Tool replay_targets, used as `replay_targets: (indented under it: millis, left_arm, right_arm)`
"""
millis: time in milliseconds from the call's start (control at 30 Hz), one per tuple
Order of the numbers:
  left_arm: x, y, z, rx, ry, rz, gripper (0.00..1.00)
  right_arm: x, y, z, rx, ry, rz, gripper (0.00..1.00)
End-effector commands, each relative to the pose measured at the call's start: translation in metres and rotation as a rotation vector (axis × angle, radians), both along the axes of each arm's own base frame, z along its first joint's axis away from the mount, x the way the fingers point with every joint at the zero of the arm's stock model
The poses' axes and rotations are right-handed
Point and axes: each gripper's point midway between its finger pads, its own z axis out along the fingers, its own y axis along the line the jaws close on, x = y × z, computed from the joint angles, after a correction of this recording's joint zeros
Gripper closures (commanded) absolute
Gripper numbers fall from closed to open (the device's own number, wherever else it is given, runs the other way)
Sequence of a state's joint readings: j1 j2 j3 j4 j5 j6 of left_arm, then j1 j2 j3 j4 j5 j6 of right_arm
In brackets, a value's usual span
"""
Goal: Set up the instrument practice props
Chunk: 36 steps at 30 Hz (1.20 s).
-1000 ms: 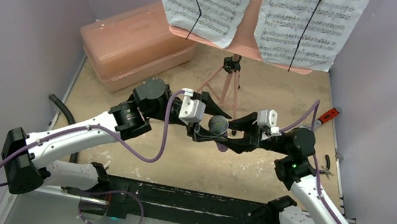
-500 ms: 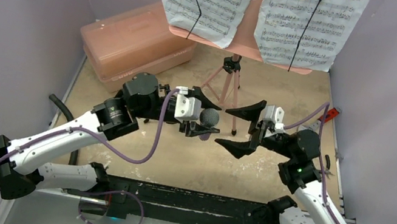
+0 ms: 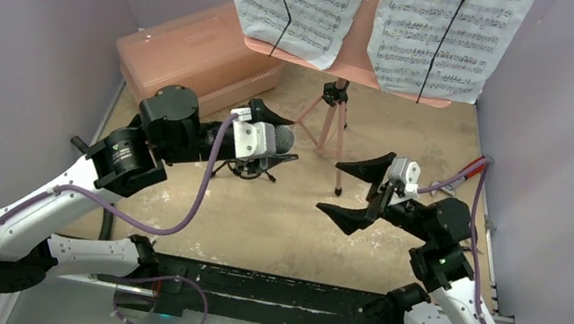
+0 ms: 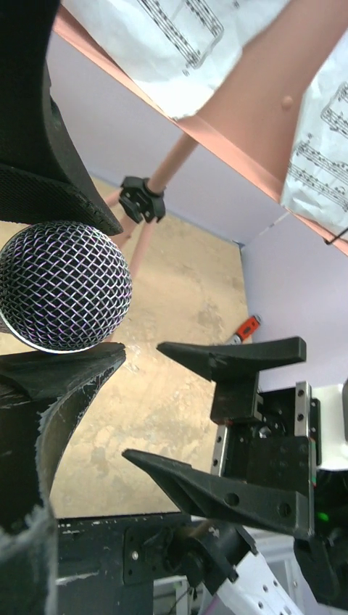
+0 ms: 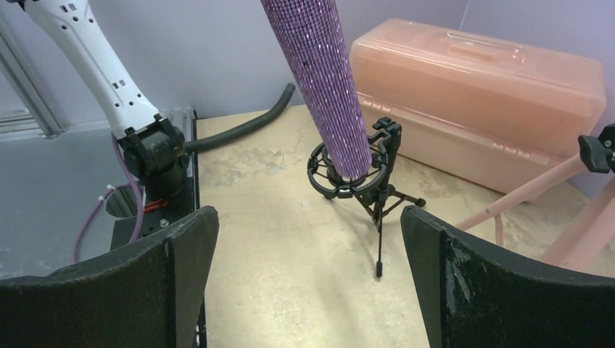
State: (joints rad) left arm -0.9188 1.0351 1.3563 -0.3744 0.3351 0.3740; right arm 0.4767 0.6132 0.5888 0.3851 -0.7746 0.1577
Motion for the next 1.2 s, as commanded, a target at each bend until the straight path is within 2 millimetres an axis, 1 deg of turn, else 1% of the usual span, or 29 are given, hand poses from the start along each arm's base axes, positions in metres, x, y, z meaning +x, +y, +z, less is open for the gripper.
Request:
replay_targets:
  millis: [0,67,233,500,933,1033,1167]
  left_arm:
    - [0.004,0.025,0.027,-0.001,-0.094,0.093,1.00]
    - [0.008,0.030,0.026,0.015,-0.103,0.121,1.00]
    - [0.008,0.036,0.025,0.016,-0.114,0.138,1.00]
    - [0.009,0.038,0.019,0.009,-0.106,0.152,1.00]
    - [0.013,0.044,0.004,-0.019,-0.091,0.200,1.00]
    - [0.015,0.046,0.004,-0.036,-0.096,0.219,1.00]
    - [0.018,0.048,0.010,-0.071,-0.111,0.242,1.00]
  right_arm:
    - [-0.002,-0.005,0.007,0.009,0.005,-0.026,0.02]
    - [-0.002,-0.006,0.006,0.011,0.014,-0.034,0.02]
    - [-0.001,-0.007,0.005,0.016,0.040,-0.045,0.02]
    - [0.003,-0.006,0.002,0.018,0.075,-0.053,0.02]
    - [0.006,-0.006,0.003,0.028,0.097,-0.070,0.02]
    - [0.006,-0.006,0.004,0.029,0.100,-0.069,0.02]
    - [0.007,-0.006,0.004,0.027,0.103,-0.071,0.02]
